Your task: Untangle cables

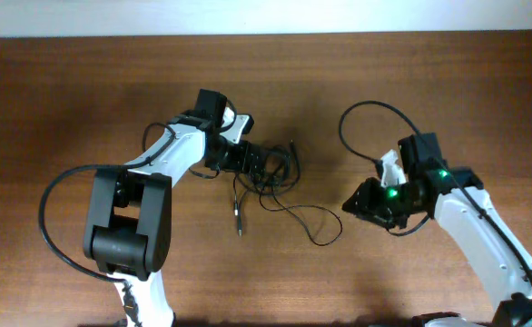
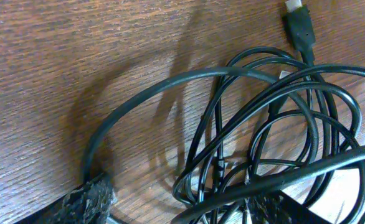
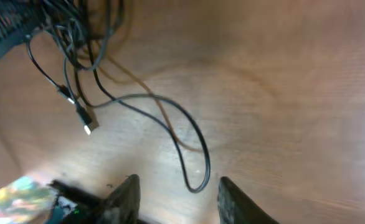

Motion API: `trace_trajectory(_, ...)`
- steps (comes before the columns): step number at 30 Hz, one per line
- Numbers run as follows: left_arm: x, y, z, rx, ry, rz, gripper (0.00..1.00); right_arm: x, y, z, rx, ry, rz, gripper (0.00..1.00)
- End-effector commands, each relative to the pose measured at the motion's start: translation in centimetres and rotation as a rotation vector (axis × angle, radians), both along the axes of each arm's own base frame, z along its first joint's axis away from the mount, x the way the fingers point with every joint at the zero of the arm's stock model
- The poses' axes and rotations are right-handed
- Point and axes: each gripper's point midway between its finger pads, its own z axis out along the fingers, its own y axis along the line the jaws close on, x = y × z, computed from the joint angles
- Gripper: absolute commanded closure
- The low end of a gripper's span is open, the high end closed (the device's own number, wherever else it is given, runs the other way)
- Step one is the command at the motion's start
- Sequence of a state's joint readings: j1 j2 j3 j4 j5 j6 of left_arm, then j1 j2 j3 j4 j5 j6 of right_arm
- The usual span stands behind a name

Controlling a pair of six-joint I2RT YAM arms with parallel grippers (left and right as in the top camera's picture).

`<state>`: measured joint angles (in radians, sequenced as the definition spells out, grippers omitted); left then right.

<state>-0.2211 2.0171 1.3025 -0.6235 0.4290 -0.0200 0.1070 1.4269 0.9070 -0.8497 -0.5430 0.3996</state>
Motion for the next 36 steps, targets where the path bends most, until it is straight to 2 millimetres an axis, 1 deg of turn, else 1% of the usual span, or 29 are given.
trace_trajectory(1,-0.7,1.3,-2.0,0.060,0.039,0.013,0.29,0.6,0.0,0.9,-0.033,-0.104,0.116,0.50)
trace_trajectory(3,-0.7,1.3,-2.0,0.060,0.039,0.013,0.29,0.2,1.7,1.4,0.017,-0.158,0.223,0.47)
trace_trajectory(4,-0.7,1.3,-2.0,0.060,0.039,0.013,0.29,0.2,3.5,1.8,0.037,-0.209,0.300,0.47)
trace_trajectory(6,-0.7,1.3,-2.0,0.060,0.039,0.013,0.30,0.3,4.9,2.1,0.046,-0.252,0.348,0.47)
trace_trajectory(9,-0.7,1.3,-2.0,0.060,0.039,0.013,0.31,0.6,8.4,2.9,0.067,-0.364,0.454,0.47)
trace_trajectory(11,-0.7,1.3,-2.0,0.060,0.039,0.013,0.30,0.6,10.6,3.1,0.077,-0.426,0.514,0.47)
trace_trajectory(12,-0.7,1.3,-2.0,0.060,0.039,0.013,0.30,0.7,11.5,2.7,0.057,-0.450,0.540,0.47)
trace_trajectory(14,-0.7,1.3,-2.0,0.060,0.040,0.013,0.30,0.7,12.6,1.5,0.009,-0.463,0.577,0.47)
trace_trajectory(17,-0.7,1.3,-2.0,0.060,0.040,0.013,0.30,0.1,14.4,-0.3,-0.001,-0.452,0.630,0.47)
trace_trajectory(21,-0.7,1.3,-2.0,0.060,0.040,0.013,0.30,0.4,15.9,-2.9,0.005,-0.416,0.635,0.47)
trace_trajectory(24,-0.7,1.3,-2.0,0.060,0.040,0.013,0.30,0.7,16.1,-5.5,-0.005,-0.371,0.630,0.47)
trace_trajectory(26,-0.7,1.3,-2.0,0.060,0.040,0.013,0.30,0.5,16.1,-6.8,-0.008,-0.307,0.582,0.47)
trace_trajectory(28,-0.7,1.3,-2.0,0.060,0.040,0.013,0.30,0.4,16.1,-7.6,-0.011,-0.285,0.572,0.48)
trace_trajectory(29,-0.7,1.3,-2.0,0.060,0.040,0.013,0.30,0.4,16.2,-7.7,-0.010,-0.285,0.573,0.48)
trace_trajectory(31,-0.7,1.3,-2.0,0.060,0.040,0.013,0.30,0.4,16.2,-7.8,-0.011,-0.283,0.573,0.52)
trace_trajectory(34,-0.8,1.2,-2.0,0.060,0.040,0.011,0.30,0.5,16.2,-7.7,-0.010,-0.285,0.573,0.52)
trace_trajectory(35,-0.8,1.2,-2.0,0.060,0.040,0.011,0.31,0.5,16.2,-7.7,-0.010,-0.286,0.573,0.51)
trace_trajectory(36,-0.8,1.2,-2.0,0.060,0.040,0.011,0.30,0.8,16.4,-7.6,-0.005,-0.303,0.571,0.43)
